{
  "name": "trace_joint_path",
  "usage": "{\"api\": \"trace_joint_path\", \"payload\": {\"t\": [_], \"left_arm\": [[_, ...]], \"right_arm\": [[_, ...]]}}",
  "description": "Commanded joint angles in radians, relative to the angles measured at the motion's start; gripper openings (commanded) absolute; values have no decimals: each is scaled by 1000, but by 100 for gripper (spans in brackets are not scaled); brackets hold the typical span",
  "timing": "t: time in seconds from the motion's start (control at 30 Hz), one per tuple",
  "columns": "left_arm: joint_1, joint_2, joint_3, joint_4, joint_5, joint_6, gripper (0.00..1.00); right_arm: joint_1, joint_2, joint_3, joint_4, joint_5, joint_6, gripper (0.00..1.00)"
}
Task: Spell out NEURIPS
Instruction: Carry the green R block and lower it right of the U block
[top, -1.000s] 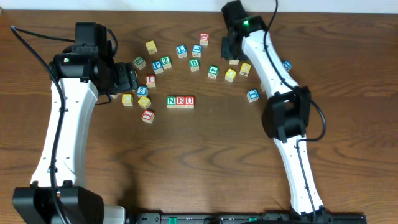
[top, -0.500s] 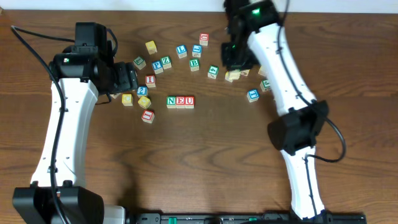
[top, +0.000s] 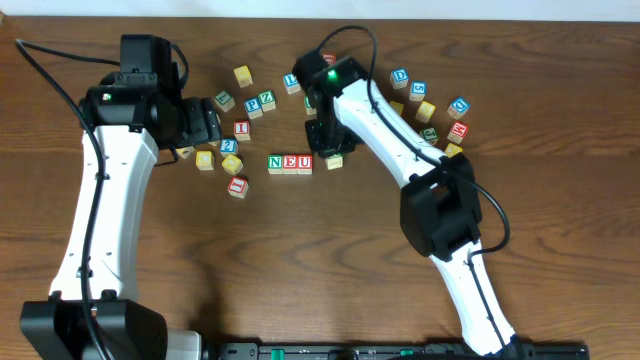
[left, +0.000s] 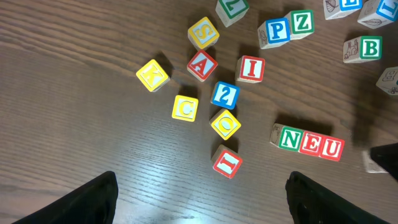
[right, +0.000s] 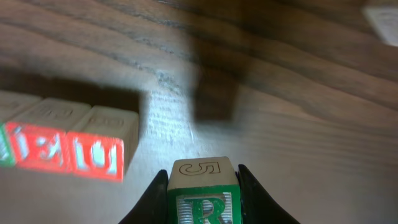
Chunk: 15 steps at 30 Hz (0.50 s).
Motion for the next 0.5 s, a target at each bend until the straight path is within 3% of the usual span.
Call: {"api": "trace_joint_path", "payload": {"t": [0.0,0.33,0.47], "left_arm": [[4,4,19,2,-17,9,85],[4,4,19,9,-16,9,85],[4,4,19,9,-16,9,85]], "right_arm": [[12,6,-51,37,21,53,16],[23,6,-86,101,13,80,18],[31,6,-86,98,12,86,27]]}}
